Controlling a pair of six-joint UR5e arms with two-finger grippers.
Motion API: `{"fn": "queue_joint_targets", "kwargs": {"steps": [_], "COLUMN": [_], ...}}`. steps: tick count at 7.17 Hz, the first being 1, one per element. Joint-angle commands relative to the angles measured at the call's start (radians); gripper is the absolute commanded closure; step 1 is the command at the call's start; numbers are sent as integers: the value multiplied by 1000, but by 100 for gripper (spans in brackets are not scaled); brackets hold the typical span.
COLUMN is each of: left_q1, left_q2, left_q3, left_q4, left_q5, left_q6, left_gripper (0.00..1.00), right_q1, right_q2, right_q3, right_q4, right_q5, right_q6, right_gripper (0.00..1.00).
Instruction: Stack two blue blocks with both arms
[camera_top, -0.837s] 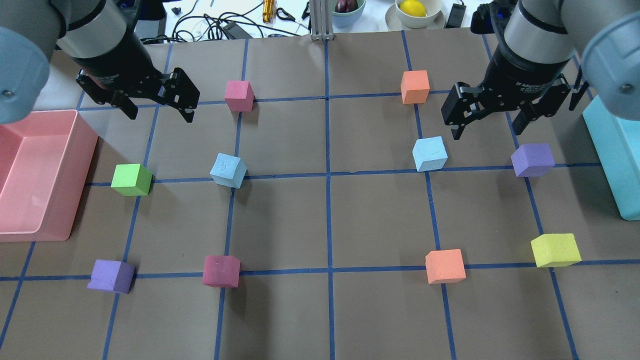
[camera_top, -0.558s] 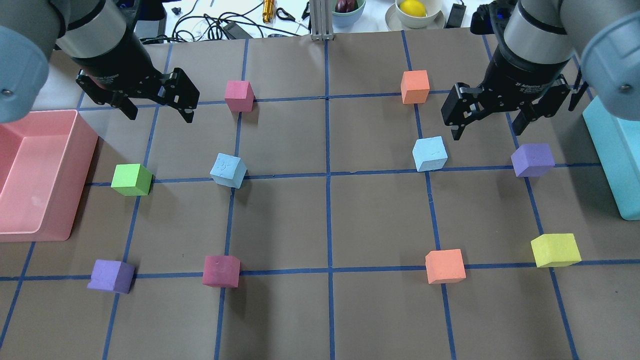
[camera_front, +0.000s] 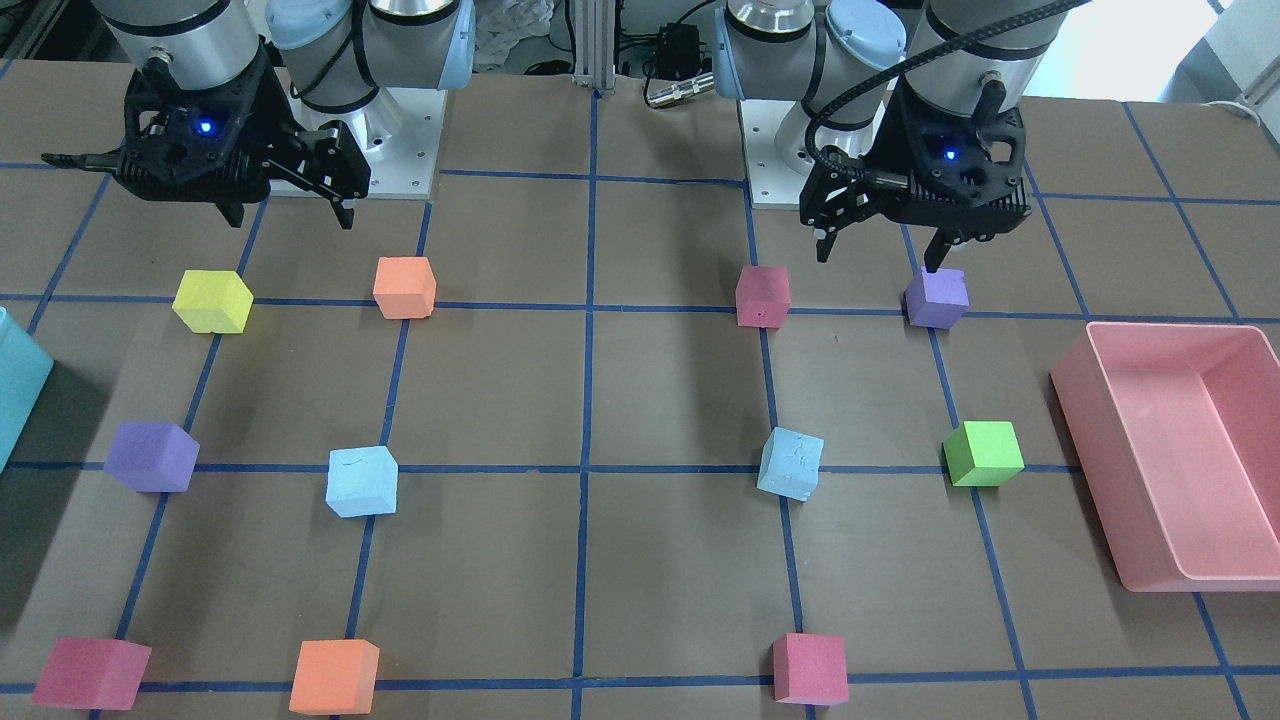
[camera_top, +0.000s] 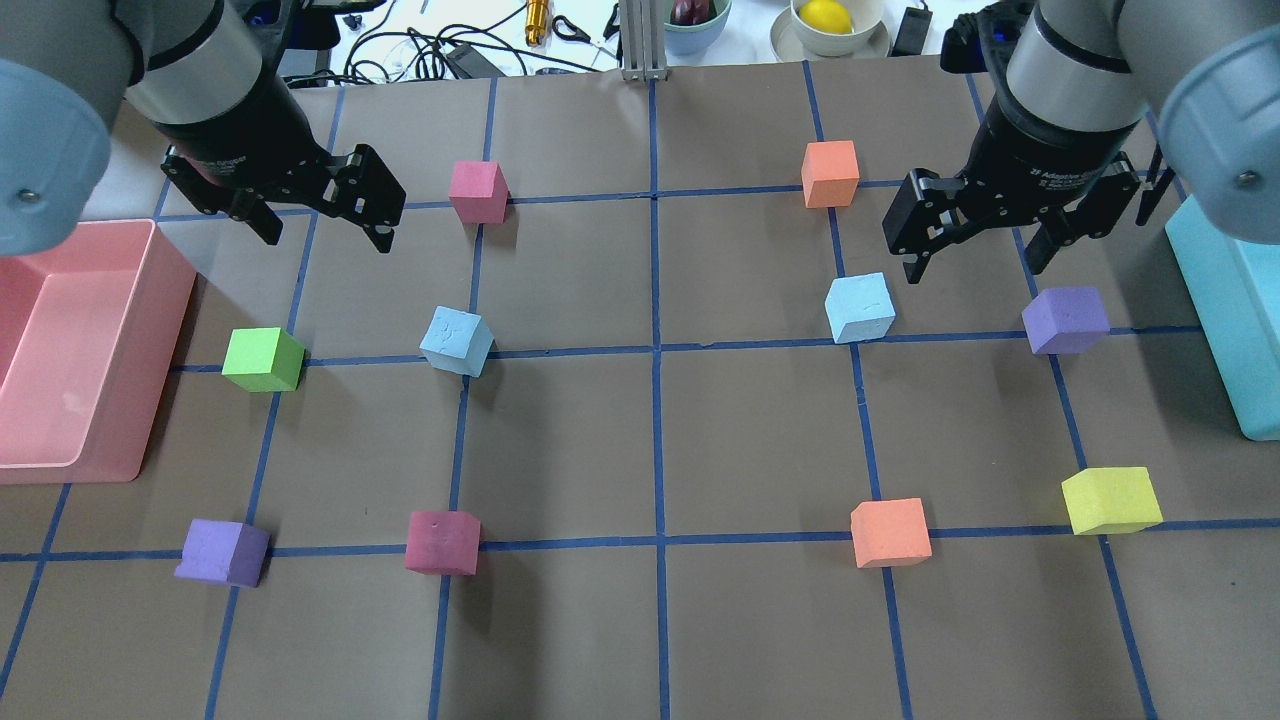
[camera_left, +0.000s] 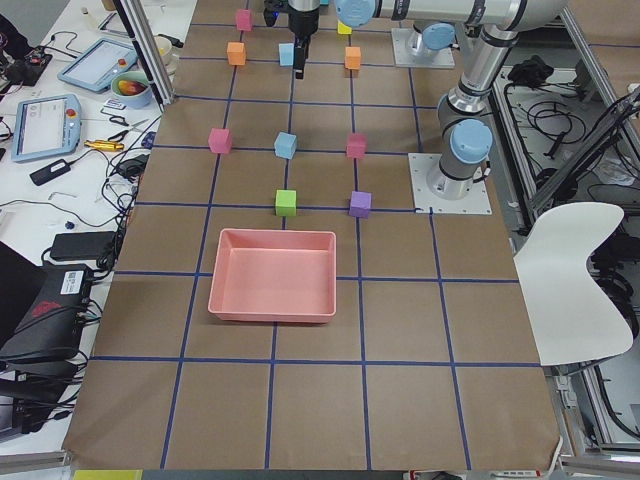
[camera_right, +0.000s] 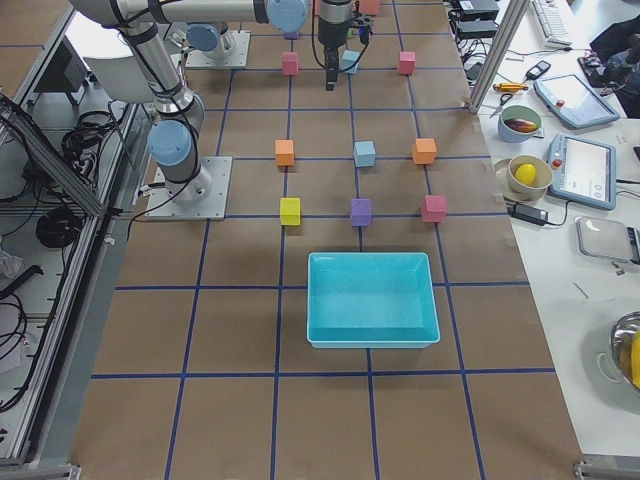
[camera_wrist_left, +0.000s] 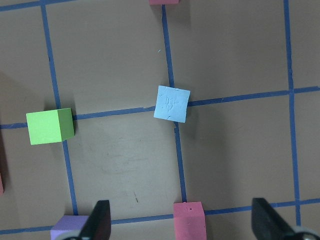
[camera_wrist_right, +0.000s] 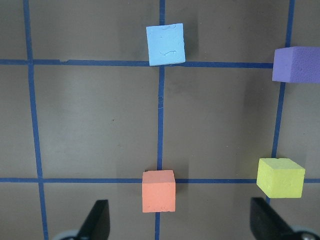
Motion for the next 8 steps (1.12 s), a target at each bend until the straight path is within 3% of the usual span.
{"fn": "queue_joint_targets", "kwargs": {"steps": [1, 3, 4, 6, 8], "left_q1": [1, 1, 1, 1, -1], "left_q2": [-31, -103, -132, -192, -244], "left_q3": [-6, -29, -75, -211, -306], "left_q4": [5, 34, 151, 371, 529], "left_q5": [4, 0, -3, -1, 2], "left_q6": [12, 8, 6, 8, 44], "left_gripper": [0, 0, 0, 0, 0], "right_q1": [-2, -6, -6, -6, -6], "right_q2": [5, 90, 153, 301, 420], "right_q3": [-3, 14, 16, 19, 28], "right_q4": [-1, -36, -102, -375, -516], "right_q5": [-10, 5, -10, -3, -6], "right_q6": [-3, 0, -8, -11, -127], "right_gripper": [0, 0, 0, 0, 0]}}
